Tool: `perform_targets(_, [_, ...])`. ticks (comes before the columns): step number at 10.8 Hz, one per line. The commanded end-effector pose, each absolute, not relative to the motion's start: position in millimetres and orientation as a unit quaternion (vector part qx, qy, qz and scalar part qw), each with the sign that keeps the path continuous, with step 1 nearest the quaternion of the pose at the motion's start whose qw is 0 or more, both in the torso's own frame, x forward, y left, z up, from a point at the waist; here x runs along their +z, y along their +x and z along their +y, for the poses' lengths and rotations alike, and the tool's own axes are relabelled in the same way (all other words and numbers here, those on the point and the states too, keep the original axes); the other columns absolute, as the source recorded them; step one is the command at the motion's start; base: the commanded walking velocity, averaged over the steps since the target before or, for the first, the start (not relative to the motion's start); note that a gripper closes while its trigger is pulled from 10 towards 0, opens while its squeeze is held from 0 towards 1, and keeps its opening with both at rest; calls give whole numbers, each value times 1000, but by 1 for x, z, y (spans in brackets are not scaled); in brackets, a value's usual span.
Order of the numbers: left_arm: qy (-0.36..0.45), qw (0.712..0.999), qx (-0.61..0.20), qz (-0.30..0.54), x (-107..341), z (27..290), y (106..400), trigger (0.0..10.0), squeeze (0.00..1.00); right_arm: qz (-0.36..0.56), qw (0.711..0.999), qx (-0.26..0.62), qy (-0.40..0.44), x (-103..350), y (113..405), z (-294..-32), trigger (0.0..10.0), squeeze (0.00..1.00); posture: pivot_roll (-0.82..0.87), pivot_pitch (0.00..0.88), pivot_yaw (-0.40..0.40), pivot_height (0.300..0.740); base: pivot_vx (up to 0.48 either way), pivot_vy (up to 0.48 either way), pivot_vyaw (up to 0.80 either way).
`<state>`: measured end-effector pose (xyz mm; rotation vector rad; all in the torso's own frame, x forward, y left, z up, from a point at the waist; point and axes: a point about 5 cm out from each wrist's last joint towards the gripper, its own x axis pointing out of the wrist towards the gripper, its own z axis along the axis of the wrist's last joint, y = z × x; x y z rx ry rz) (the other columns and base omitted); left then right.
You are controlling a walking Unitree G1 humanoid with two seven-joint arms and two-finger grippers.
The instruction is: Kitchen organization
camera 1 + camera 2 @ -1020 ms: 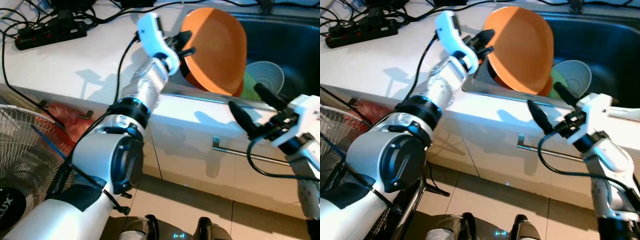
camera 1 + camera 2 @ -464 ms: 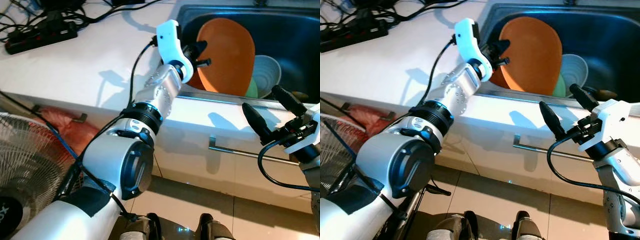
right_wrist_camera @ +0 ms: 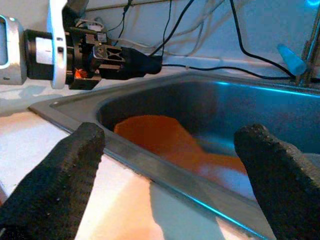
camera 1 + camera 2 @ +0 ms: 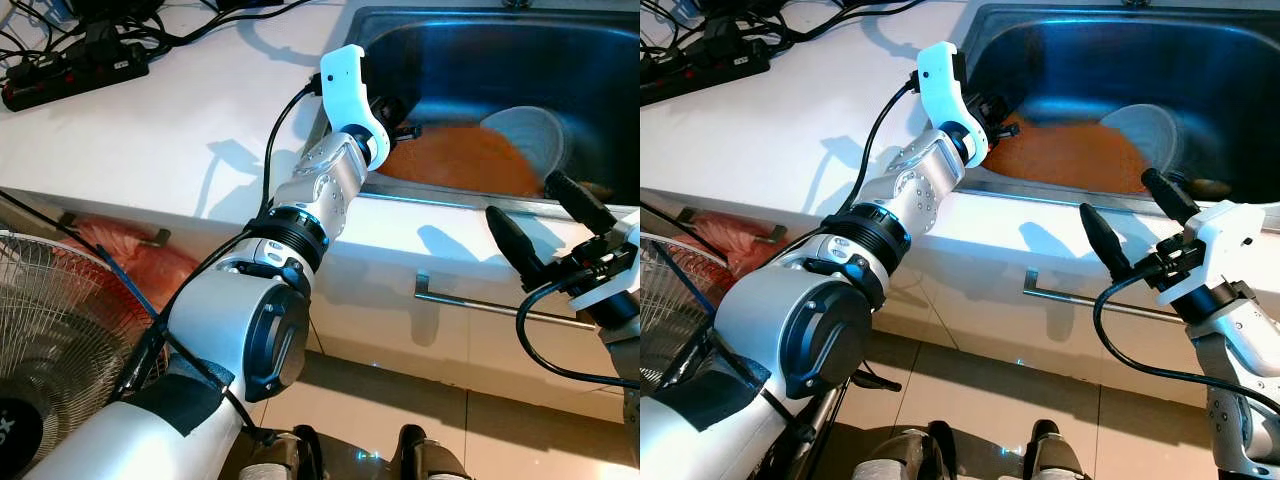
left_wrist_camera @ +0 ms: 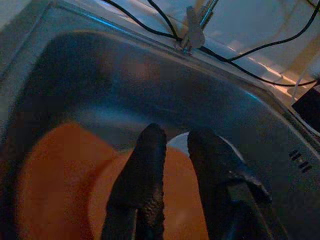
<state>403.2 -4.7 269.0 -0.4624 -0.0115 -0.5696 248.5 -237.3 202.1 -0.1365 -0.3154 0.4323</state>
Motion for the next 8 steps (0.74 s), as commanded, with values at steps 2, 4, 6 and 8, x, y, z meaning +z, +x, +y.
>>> perform_targets(2, [-218,937,-274,7,262,-6,402,10000,0,-78,974,208,-33,170,251,-238,10000,0,-187,248,184,740,0,0,0])
perform_targets(4, [-173,950,-260,-18,263,7,406,10000,0,-89,975,204,-30,172,256,-234,10000,0,-175,232,182,740,0,0,0])
perform_targets(6, [-53,972,-210,-87,261,44,413,10000,0,-116,977,179,-25,180,268,-231,10000,0,-145,211,171,740,0,0,0])
perform_targets(8, [43,975,-164,-141,260,77,412,10000,0,-147,978,150,-12,191,281,-227,10000,0,-106,188,149,740,0,0,0])
